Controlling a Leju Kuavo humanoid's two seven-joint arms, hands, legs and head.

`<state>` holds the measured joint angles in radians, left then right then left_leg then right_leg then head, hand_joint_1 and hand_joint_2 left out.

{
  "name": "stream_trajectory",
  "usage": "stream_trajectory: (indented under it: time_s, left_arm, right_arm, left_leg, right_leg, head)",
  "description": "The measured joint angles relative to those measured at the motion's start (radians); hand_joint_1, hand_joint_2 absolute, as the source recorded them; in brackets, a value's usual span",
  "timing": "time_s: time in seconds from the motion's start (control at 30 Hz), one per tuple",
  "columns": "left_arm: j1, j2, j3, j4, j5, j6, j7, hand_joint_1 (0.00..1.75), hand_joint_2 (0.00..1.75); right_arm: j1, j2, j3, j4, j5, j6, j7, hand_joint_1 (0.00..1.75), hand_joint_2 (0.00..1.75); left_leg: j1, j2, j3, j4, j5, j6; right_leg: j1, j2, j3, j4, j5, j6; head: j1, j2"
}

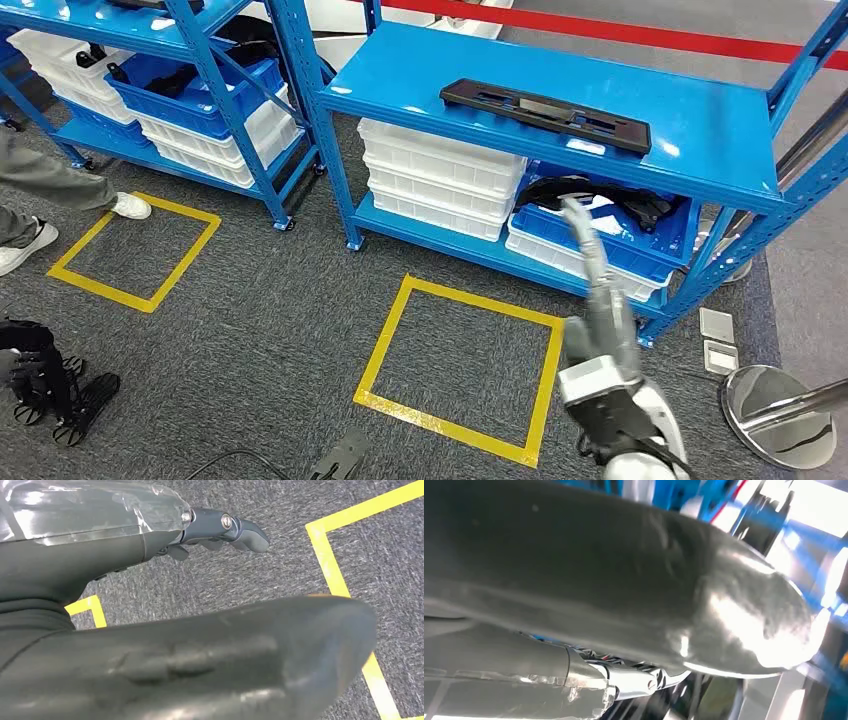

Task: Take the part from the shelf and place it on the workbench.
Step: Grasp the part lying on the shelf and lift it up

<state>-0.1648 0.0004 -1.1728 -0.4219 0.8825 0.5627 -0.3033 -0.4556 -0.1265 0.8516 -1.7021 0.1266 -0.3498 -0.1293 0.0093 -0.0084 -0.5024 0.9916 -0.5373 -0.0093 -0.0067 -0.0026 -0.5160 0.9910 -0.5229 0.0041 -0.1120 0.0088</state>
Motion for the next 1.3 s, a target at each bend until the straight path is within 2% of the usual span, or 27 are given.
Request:
stream_trajectory:
  time_s: [0.2, 0.53, 0.83, 1.03, 1.3]
  left_arm:
    - [-0.004, 0.001, -0.001, 0.000, -0.011, -0.001, 0.000, 0.00, 0.00]
    - [-0.007, 0.005, -0.001, 0.002, -0.039, -0.014, -0.004, 0.00, 0.00]
    - [-0.008, 0.007, 0.024, 0.003, -0.019, -0.114, -0.171, 0.00, 0.00]
    - [-0.008, 0.009, 0.028, 0.004, -0.034, -0.170, -0.200, 0.00, 0.00]
    - [-0.007, 0.010, 0.028, 0.008, -0.043, -0.173, -0.230, 0.00, 0.00]
  right_arm:
    - [-0.039, 0.054, 0.087, 0.051, -0.092, 0.107, -0.053, 0.00, 0.00]
    - [-0.064, 0.133, 0.180, 0.148, -0.330, 0.290, -0.154, 0.00, 0.00]
    - [-0.064, 0.150, 0.219, 0.177, -0.283, 0.276, -0.171, 0.00, 0.00]
    - [-0.073, 0.151, 0.225, 0.177, -0.270, 0.274, -0.170, 0.00, 0.00]
    - [-0.081, 0.152, 0.228, 0.177, -0.268, 0.274, -0.168, 0.00, 0.00]
  left_leg:
    - [0.000, 0.000, 0.000, 0.000, 0.000, 0.000]
    - [0.000, 0.000, 0.000, 0.000, 0.000, 0.000]
    - [0.000, 0.000, 0.000, 0.000, 0.000, 0.000]
    - [0.000, 0.000, 0.000, 0.000, 0.000, 0.000]
    - [0.000, 0.000, 0.000, 0.000, 0.000, 0.000]
  right_leg:
    - [0.000, 0.000, 0.000, 0.000, 0.000, 0.000]
    - [0.000, 0.000, -0.001, 0.000, 0.000, 0.000]
    - [0.000, 0.001, -0.001, 0.000, 0.000, 0.000]
    - [0.000, 0.001, -0.001, 0.000, 0.000, 0.000]
    - [0.000, 0.001, -0.001, 0.000, 0.000, 0.000]
  head:
    - [0.000, 0.000]
    - [0.000, 0.000]
    - [0.000, 0.000]
    - [0.000, 0.000]
    - [0.000, 0.000]
